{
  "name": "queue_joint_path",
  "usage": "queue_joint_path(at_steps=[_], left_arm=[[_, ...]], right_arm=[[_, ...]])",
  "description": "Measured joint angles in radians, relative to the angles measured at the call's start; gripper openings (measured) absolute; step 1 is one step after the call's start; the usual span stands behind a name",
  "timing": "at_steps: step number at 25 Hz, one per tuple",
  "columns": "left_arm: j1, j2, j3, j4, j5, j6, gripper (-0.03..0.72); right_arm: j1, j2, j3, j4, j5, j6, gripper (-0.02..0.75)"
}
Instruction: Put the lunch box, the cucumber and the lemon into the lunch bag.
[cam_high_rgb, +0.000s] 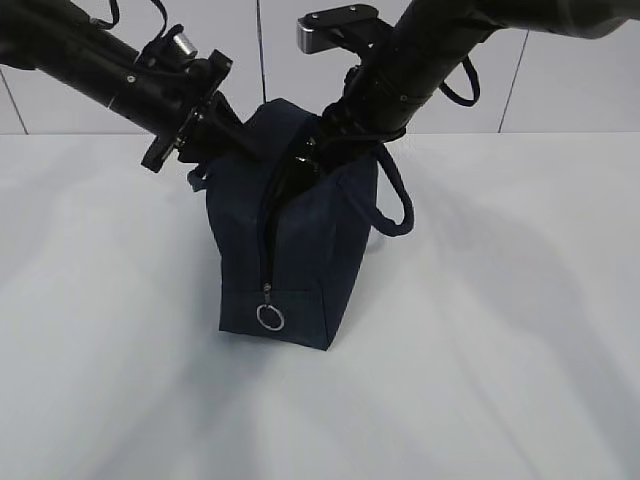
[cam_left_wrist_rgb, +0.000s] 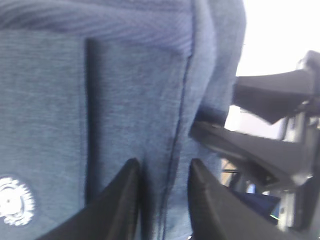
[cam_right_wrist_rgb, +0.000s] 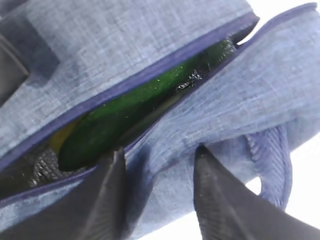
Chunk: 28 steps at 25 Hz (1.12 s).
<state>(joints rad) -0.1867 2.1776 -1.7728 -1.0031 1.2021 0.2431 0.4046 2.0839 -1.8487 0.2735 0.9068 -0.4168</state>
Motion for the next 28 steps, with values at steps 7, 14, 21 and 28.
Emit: queue_joint_path(at_steps=[7, 14, 21, 28], left_arm=[[0.0, 0.0, 0.0, -0.068, 0.0, 0.0, 0.246], [0.0, 0.0, 0.0, -0.068, 0.0, 0.0, 0.256], [0.0, -0.044, 0.0, 0.008, 0.0, 0.002, 0.281], [0.0, -0.095, 0.0, 0.058, 0.004, 0.002, 0.369]], right_arm=[[0.0, 0.0, 0.0, 0.002, -0.002, 0.014, 0.335], [0.0, -0.041, 0.0, -0.002, 0.029, 0.043, 0.394], [0.0, -0.112, -0.005, -0.013, 0.065, 0.053, 0.404], [0.0, -0.167, -0.009, -0.016, 0.154, 0.055, 0.404]])
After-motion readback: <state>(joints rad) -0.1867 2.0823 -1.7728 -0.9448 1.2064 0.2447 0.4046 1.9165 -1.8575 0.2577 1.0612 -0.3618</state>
